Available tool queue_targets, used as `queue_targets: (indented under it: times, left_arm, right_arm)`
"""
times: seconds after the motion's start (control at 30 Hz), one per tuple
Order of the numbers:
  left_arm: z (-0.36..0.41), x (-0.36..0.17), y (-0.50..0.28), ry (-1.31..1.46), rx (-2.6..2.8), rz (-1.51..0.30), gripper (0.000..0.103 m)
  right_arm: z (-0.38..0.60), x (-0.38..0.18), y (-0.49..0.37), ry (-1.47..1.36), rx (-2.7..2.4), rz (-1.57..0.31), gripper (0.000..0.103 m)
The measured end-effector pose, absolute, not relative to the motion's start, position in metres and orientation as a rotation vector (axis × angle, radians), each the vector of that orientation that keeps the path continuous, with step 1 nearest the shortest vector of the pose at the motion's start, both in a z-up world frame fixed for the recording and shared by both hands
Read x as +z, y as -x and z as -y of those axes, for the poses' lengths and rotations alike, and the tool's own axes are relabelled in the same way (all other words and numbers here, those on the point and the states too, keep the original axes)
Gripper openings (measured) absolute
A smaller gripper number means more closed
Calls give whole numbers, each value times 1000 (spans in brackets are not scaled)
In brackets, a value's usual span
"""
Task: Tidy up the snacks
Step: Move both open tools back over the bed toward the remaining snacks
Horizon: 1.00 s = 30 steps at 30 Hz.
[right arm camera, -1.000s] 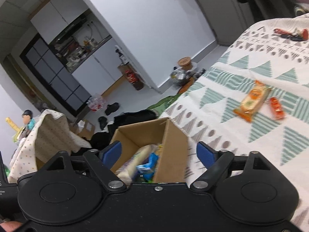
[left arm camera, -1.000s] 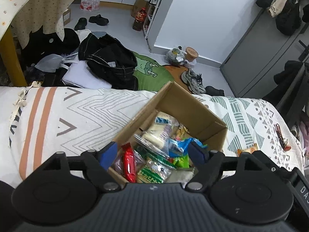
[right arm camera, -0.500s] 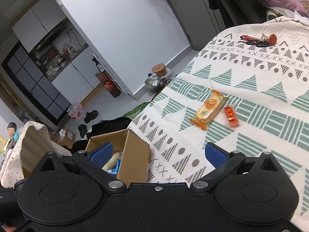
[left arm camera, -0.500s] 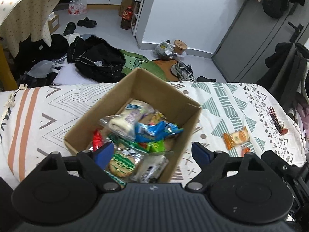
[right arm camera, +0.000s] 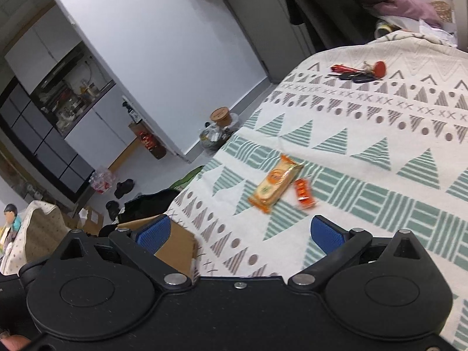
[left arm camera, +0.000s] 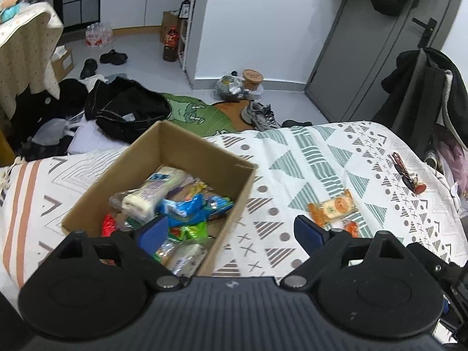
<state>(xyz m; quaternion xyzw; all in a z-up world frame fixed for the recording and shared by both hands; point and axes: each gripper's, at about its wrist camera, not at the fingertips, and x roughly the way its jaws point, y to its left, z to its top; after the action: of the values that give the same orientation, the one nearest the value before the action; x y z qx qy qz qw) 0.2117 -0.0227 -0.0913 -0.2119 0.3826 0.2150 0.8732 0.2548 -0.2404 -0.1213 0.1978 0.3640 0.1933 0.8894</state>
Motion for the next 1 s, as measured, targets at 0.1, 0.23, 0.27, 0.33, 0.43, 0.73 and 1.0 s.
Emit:
queue_targets:
  times: [0.1,0.23,0.27,0.33,0.43,0.73,1.0]
  left_arm:
    - [32,-90,-219,425,437,-797,92]
    - [43,-88,-229,412,405,-793,92]
    - [45,-87,-231,407,398,-790,92]
    - [51,-86,-236,395,382,-784,92]
    - [58,-87,-245,387,362,-781,95]
    - [66,-97,-272,392,300,-795,96]
    - [69,-120,-304,350,224,-826,96]
  right_arm:
    - [250,-122,-258,-424,387,-755,103]
    - [263,-123,-262,-443,391,-758,103]
    - [266,-123,-263,-451,386,-760,103]
    - [273,-125,-267,-467,375,-765,103]
    - [279,-130,-271,-478,362,-774,103]
    - [278,-144,-289,-452,345,-797,98]
    - [269,-160,-315,-406,321,-844,96]
